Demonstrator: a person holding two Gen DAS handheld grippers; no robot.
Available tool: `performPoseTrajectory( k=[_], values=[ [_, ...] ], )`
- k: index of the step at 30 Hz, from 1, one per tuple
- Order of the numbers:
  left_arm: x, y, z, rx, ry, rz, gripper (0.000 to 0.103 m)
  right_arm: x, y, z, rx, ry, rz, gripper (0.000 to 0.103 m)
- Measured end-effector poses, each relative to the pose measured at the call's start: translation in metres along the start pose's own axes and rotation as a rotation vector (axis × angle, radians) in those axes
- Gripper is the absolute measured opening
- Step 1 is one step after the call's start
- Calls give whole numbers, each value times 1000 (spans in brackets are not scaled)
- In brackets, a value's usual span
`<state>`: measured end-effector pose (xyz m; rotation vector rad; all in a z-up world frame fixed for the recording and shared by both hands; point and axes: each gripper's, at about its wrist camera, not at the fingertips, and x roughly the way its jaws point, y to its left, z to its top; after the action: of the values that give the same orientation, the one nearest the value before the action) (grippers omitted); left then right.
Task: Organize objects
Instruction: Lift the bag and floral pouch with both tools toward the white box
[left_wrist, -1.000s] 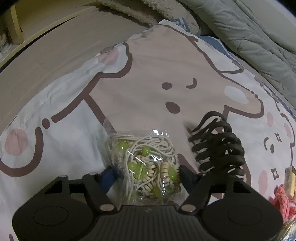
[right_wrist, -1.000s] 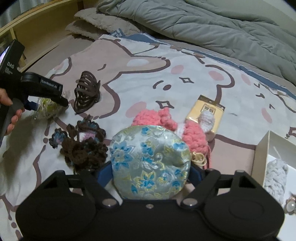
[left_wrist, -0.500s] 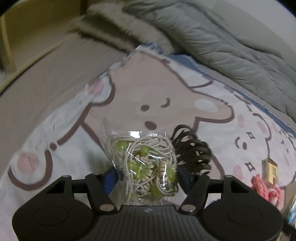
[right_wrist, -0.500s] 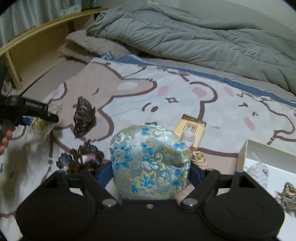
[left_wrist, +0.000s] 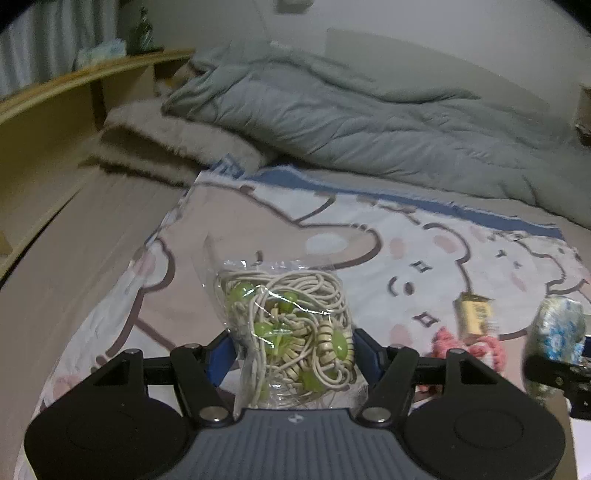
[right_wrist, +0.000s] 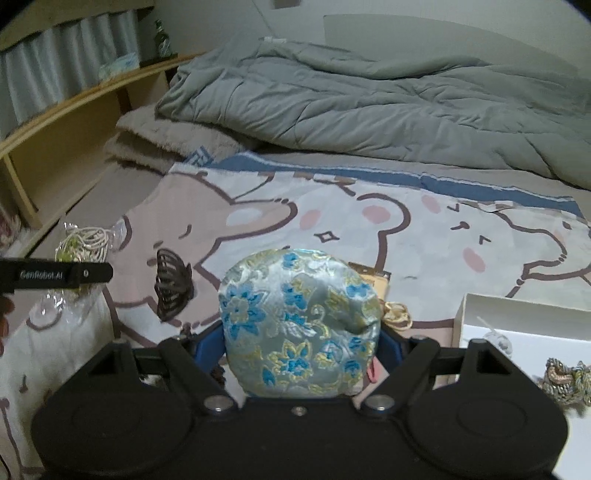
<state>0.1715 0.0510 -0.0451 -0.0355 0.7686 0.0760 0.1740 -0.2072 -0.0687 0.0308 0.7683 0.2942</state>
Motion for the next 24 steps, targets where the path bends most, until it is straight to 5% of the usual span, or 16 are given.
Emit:
performPoseTrajectory(
  k=[24],
  values=[
    [-48, -52, -8, 82, -66, -54, 67, -55, -4, 6, 54, -97, -122, 83]
  ],
)
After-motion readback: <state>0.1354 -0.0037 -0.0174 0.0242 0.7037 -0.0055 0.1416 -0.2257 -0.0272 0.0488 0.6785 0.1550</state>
